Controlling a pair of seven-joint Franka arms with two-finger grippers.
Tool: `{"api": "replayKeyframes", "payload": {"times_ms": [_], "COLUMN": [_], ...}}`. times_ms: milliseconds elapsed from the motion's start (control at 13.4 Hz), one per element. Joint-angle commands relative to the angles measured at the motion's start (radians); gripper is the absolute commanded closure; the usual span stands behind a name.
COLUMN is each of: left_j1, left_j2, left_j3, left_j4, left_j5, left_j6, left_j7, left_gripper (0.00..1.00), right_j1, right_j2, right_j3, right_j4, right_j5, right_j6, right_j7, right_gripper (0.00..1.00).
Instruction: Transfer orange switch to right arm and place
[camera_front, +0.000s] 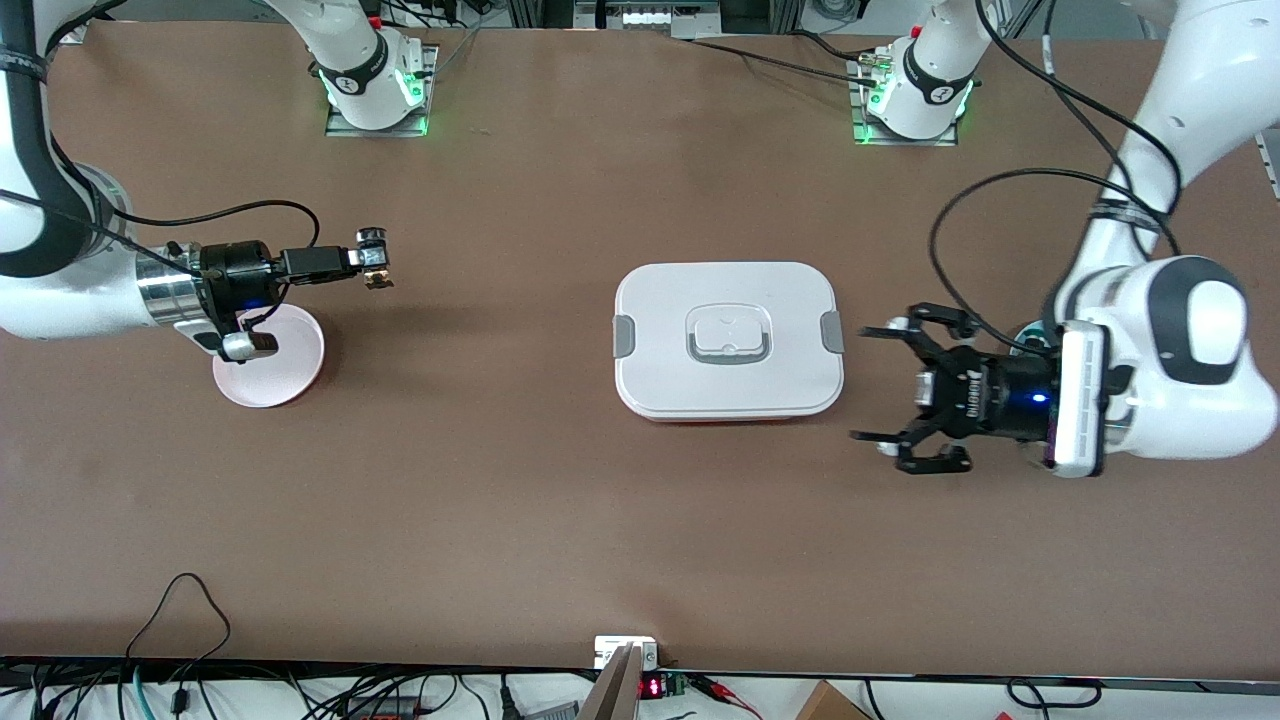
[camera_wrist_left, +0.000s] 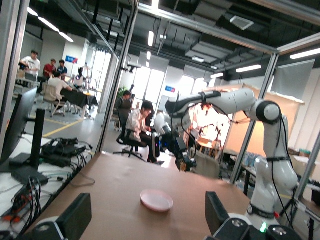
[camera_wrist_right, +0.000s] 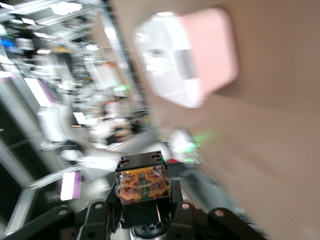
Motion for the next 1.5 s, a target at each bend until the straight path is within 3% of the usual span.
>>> {"api": "replayKeyframes", "payload": {"times_ms": [0,299,374,598,748,898,1047,1421], "left_j1": [0.091,0.162,0.160,0.107,-0.002,-0.106,-0.233,-0.333], "left_j2": [-0.008,-0.014,-0.014,-0.104,-0.190,-0.281,-0.371,-0.610], "left_j3": [-0.022,-0.022,-0.019,0.131,0.281,0.438,0.556,0.575], "left_j4": [0.008,0.049,0.078,0.075,0.071,0.042,0.011,-0.207], "left_j5": [0.174,0.531,0.666,0.824,0.930,0.960,1.057,1.214], "left_j6": [-0.142,-0.297,-0.333,-0.351,-0.347,-0.338,-0.232,0.075], "left_j7": [0.024,0.080,0.084,0.120,0.119,0.102,0.065,-0.134], "left_gripper": [0.00,0.00,0.00,0.00,0.00,0.00,0.00,0.00], "right_j1": [-0.002,-0.018,-0.022,-0.048,-0.064,-0.068,-0.079,-0.094], "right_j2": [-0.013,-0.010,-0.011,-0.010,-0.008,-0.007,0.006,0.039], "right_j3": [0.008,0.008,0.008,0.008,0.008,0.008,0.008,0.008], "right_j4": [-0.003,-0.055,-0.069,-0.109,-0.149,-0.172,-0.189,-0.242], "right_j5": [-0.230,-0.523,-0.592,-0.776,-0.835,-0.939,-0.991,-1.129], "right_j6": [0.079,0.196,0.219,0.320,0.396,0.482,0.573,0.837], "right_j7": [-0.140,-0.351,-0.397,-0.561,-0.662,-0.724,-0.770,-0.929], "right_gripper": [1.00,1.00,1.00,1.00,1.00,1.00,1.00,1.00]}}
